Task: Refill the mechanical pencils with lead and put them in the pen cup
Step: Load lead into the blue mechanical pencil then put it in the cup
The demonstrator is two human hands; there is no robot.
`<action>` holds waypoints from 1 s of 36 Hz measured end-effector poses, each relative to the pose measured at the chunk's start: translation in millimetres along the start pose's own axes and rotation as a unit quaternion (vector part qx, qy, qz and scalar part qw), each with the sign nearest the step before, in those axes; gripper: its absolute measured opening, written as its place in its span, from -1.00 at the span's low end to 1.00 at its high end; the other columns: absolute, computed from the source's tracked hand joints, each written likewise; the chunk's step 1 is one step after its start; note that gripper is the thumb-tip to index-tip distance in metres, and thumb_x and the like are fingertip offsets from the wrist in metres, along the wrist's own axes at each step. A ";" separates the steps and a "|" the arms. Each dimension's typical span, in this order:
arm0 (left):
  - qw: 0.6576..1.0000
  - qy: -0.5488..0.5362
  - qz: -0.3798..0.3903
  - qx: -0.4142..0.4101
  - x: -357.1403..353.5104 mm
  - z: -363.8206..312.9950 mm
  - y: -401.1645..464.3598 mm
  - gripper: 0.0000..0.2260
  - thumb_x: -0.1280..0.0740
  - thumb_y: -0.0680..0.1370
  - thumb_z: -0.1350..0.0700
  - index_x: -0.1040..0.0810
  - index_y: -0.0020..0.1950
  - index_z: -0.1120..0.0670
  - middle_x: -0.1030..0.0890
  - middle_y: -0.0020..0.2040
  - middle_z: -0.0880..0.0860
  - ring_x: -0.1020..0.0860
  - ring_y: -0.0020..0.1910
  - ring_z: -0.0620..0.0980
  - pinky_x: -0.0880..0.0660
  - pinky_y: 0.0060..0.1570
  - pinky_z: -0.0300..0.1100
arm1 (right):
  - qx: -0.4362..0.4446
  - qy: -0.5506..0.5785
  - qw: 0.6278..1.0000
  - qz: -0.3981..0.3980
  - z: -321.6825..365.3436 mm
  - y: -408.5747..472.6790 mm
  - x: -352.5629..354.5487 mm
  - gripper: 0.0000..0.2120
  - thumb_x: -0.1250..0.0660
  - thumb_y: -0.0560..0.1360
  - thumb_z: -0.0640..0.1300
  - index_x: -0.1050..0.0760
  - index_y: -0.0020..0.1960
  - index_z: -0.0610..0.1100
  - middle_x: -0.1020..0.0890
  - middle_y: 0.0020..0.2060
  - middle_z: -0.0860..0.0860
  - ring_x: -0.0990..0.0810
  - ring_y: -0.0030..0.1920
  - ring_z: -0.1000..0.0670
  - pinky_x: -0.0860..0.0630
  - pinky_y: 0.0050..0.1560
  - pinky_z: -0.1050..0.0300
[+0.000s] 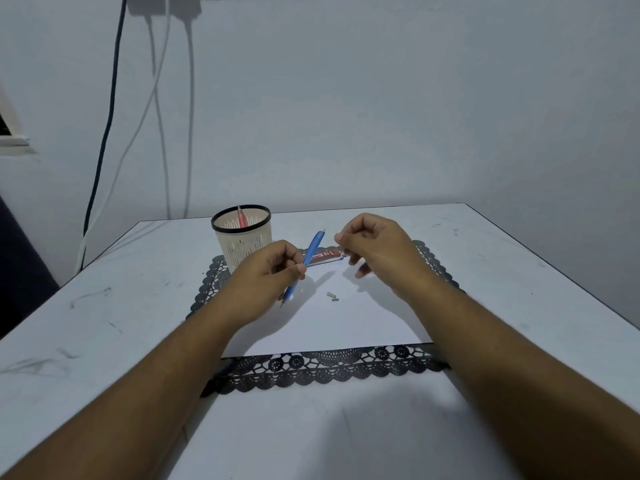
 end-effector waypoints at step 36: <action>0.987 0.159 0.008 -0.002 4.0 -0.1 -3.4 -0.90 -0.40 0.62 0.13 -0.57 -0.08 -0.03 -0.60 -0.24 -0.04 -0.46 -0.35 -0.17 -0.41 -0.25 -0.18 | 0.036 -0.182 0.980 0.067 -7.6 4.1 -5.2 -0.83 -0.27 0.60 -0.30 -0.56 -0.01 -0.07 -0.70 -0.19 -0.04 -0.57 -0.27 0.14 -0.53 -0.23 0.14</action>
Point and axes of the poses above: each hand's wrist, its own y-axis towards the middle knuckle, its own x-axis out of the back of the hand, z = x × y, the point moved 5 cm from there along y, towards the middle knuckle
